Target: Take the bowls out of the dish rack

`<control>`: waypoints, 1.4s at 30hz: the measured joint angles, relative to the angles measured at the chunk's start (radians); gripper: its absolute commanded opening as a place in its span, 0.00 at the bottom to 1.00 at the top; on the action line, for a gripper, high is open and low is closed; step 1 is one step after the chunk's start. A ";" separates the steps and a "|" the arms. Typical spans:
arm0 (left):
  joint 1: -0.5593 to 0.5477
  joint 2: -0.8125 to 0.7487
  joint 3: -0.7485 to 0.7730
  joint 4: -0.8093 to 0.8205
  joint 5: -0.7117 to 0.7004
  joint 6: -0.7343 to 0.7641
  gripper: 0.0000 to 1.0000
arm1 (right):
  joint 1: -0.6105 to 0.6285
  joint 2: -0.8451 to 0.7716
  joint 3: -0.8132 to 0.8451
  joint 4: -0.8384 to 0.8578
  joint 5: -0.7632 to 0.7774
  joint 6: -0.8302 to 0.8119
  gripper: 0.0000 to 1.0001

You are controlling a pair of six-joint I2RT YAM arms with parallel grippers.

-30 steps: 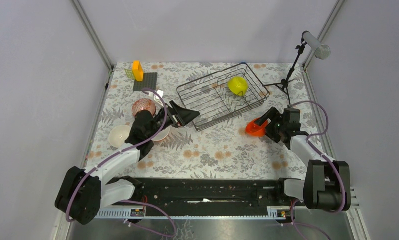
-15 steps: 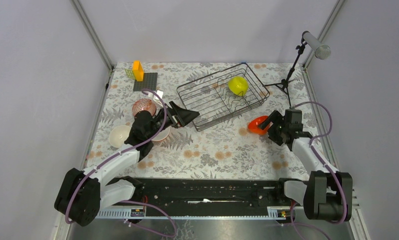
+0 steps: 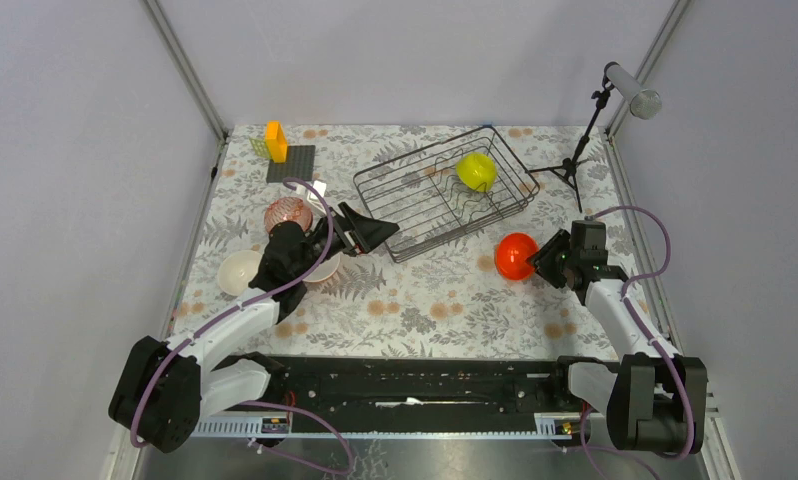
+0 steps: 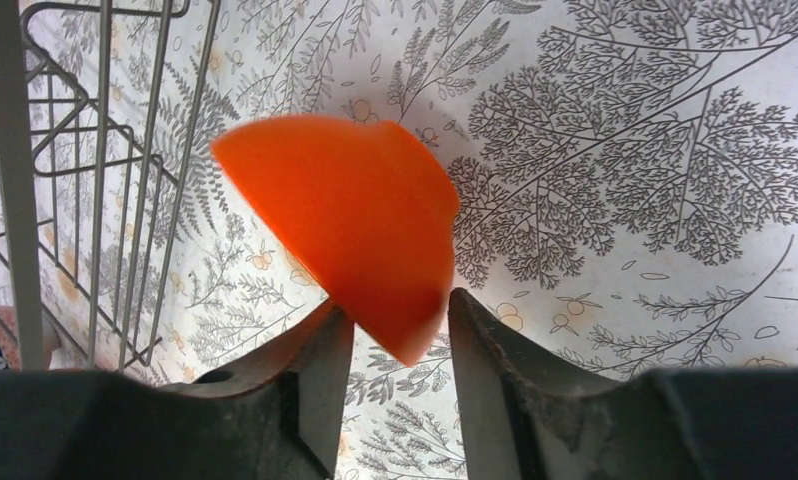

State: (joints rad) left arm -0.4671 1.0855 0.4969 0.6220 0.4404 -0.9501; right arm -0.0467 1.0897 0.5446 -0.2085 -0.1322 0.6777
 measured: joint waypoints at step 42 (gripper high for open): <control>0.000 0.000 0.000 -0.061 -0.012 0.017 0.99 | -0.065 0.043 0.109 -0.030 0.374 -0.020 0.88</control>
State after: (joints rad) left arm -0.4671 1.0855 0.4969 0.5610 0.4282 -0.9329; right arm -0.1116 1.1324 0.6533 -0.2386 0.2420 0.6575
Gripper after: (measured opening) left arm 0.987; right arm 0.863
